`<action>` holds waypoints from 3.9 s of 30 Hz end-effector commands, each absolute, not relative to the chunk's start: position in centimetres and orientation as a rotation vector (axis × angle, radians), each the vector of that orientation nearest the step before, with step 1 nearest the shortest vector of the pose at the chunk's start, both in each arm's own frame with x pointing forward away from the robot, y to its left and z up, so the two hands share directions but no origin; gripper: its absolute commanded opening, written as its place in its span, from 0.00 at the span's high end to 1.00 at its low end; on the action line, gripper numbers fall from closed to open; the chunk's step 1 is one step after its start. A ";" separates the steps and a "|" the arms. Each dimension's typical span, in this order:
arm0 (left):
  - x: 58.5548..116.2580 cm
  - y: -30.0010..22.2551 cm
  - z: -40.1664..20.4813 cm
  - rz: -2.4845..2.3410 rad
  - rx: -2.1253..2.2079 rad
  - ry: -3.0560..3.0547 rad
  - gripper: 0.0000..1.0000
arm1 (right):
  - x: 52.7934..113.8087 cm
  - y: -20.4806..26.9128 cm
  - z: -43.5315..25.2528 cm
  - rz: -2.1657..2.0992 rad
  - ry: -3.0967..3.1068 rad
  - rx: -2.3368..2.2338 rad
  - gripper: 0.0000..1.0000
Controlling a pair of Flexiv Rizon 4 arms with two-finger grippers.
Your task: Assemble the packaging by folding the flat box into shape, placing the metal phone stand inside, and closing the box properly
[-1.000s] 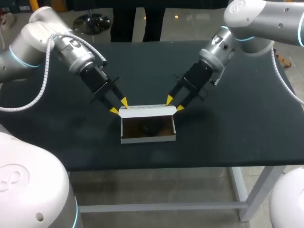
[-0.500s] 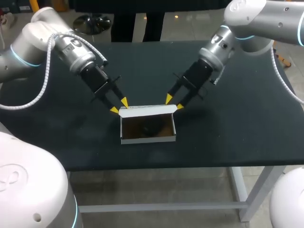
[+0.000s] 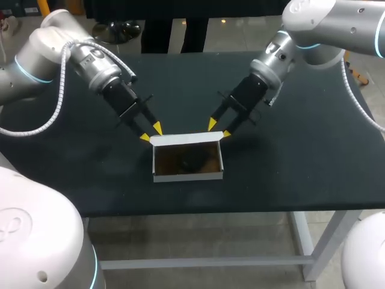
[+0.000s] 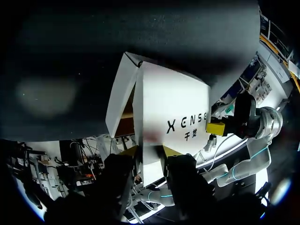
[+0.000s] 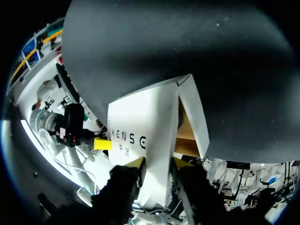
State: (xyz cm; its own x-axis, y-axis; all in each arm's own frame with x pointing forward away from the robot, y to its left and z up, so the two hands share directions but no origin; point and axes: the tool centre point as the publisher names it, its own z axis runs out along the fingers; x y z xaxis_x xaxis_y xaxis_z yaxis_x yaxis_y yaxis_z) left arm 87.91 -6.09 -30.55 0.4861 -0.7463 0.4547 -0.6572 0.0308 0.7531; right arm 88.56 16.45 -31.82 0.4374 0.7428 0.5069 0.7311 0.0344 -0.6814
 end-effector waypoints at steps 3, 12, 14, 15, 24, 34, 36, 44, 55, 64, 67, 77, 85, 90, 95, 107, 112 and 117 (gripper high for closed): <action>88.2 -6.5 -30.9 -0.103 1.667 -1.198 0.69 | 89.0 17.1 -31.8 0.026 -1.290 -1.683 0.62; 88.1 -6.6 -30.9 -0.064 1.674 -1.177 0.69 | 89.0 17.4 -31.8 0.023 -1.292 -1.682 0.62; 88.1 -6.6 -30.9 -0.055 1.673 -1.176 0.71 | 88.9 17.5 -31.9 0.025 -1.293 -1.680 0.62; 88.1 -6.6 -30.8 -0.053 1.674 -1.176 0.72 | 88.9 17.5 -31.9 0.026 -1.293 -1.680 0.62; 88.0 -6.7 -30.8 -0.035 1.678 -1.172 0.72 | 88.8 17.5 -31.9 0.025 -1.298 -1.678 0.62; 87.3 -6.6 -31.8 -0.030 1.683 -1.187 0.72 | 88.1 17.4 -32.8 0.032 -1.315 -1.672 0.62; 87.2 -6.6 -32.0 -0.034 1.683 -1.194 0.71 | 87.9 17.5 -33.0 0.038 -1.324 -1.670 0.62; 86.6 -6.1 -32.6 -0.014 1.673 -1.218 0.70 | 87.3 17.4 -33.5 0.033 -1.356 -1.674 0.59; 86.0 -5.7 -32.5 0.003 1.673 -1.257 0.64 | 87.4 17.4 -33.9 0.033 -1.374 -1.664 0.55; 86.3 -4.7 -31.9 0.058 1.708 -1.265 0.53 | 87.5 17.4 -34.1 0.035 -1.379 -1.663 0.53; 86.3 -4.5 -31.5 0.077 1.724 -1.276 0.46 | 87.6 17.3 -34.2 0.033 -1.378 -1.664 0.52; 86.4 -3.7 -30.3 0.167 1.745 -1.348 0.15 | 88.0 17.6 -34.6 0.040 -1.382 -1.663 0.43; 86.7 -3.3 -29.0 0.262 1.716 -1.479 0.00 | 88.4 17.8 -34.7 0.043 -1.383 -1.667 0.47; 86.6 -3.6 -28.2 0.280 1.691 -1.595 0.00 | 88.5 17.9 -34.6 0.043 -1.382 -1.667 0.50; 86.6 -4.2 -27.1 0.318 1.662 -1.739 0.00 | 88.5 17.9 -34.6 0.043 -1.382 -1.667 0.49; 86.9 -5.9 -24.9 0.399 1.373 -2.286 0.00 | 88.5 17.9 -34.6 0.043 -1.382 -1.667 0.44; 86.7 -7.0 -24.6 0.279 1.179 -2.477 0.00 | 88.5 17.9 -34.6 0.043 -1.382 -1.667 0.46; 86.4 -7.1 -24.6 0.170 1.047 -2.526 0.00 | 88.5 17.9 -34.6 0.043 -1.382 -1.667 0.48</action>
